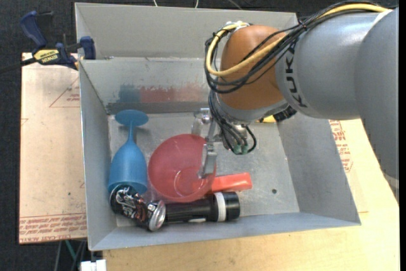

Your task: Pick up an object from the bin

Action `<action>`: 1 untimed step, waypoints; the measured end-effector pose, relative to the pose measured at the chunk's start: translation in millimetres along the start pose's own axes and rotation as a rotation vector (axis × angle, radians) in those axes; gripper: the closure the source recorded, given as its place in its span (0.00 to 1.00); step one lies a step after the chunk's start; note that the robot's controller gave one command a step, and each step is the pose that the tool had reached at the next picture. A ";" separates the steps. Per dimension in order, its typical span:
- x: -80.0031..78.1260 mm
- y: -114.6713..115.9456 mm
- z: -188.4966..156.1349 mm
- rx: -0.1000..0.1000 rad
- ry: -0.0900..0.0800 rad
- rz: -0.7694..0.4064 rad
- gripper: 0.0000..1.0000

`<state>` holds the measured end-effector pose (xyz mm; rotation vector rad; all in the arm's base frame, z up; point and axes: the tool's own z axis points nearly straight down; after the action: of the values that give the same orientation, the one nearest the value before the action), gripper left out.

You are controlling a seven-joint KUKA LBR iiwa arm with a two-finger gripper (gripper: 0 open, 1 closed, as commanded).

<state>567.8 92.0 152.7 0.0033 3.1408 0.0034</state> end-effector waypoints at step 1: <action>0.0 0.0 0.0 0.000 0.000 0.000 0.00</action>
Offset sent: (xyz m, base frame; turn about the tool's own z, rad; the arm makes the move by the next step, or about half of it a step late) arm -0.0181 0.0561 -0.0813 -0.1212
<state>567.8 92.1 152.7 0.0032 3.1408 0.0034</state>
